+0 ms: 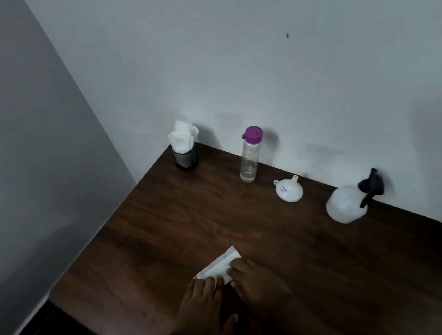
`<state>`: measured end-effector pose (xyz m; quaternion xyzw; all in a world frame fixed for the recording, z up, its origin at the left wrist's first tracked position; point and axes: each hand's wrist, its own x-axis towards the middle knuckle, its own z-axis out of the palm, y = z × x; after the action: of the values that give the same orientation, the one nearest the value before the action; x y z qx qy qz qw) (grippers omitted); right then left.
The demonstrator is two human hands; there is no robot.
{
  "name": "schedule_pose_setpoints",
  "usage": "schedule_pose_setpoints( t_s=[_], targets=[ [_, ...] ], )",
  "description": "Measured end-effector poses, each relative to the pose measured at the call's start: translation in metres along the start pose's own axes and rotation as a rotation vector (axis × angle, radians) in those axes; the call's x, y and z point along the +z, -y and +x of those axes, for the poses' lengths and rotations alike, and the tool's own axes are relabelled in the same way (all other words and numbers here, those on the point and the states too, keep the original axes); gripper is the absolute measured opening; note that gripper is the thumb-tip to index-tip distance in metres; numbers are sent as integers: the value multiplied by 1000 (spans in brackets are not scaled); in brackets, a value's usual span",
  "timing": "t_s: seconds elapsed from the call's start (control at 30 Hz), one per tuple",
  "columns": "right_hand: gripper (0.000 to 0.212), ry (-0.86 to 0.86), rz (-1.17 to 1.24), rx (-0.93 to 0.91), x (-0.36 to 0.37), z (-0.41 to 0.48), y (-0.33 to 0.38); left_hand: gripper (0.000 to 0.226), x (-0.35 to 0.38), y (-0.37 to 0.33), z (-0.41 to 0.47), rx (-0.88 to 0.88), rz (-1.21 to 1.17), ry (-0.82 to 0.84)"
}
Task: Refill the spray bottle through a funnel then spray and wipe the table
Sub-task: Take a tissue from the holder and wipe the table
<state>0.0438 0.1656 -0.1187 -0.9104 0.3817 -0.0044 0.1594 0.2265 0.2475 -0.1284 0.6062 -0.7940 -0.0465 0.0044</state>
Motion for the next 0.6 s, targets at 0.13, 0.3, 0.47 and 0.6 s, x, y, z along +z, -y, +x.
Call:
schedule_pose_setpoints(
  t_s=[0.13,0.3,0.47,0.6],
  targets=[
    [43,14,-30,-9,-5,-34,-17,75,-1,-35,10,53,-3,16],
    [37,24,-53,112,1,-80,-46,74,-1,-77,17,122,-18,81],
    [40,-11,74,194,-6,-122,-63,71,-1,-118,23,193,-45,93],
    [63,-9,-63,252,-20,-150,-76,72,2,-150,30,252,-45,123]
  ],
)
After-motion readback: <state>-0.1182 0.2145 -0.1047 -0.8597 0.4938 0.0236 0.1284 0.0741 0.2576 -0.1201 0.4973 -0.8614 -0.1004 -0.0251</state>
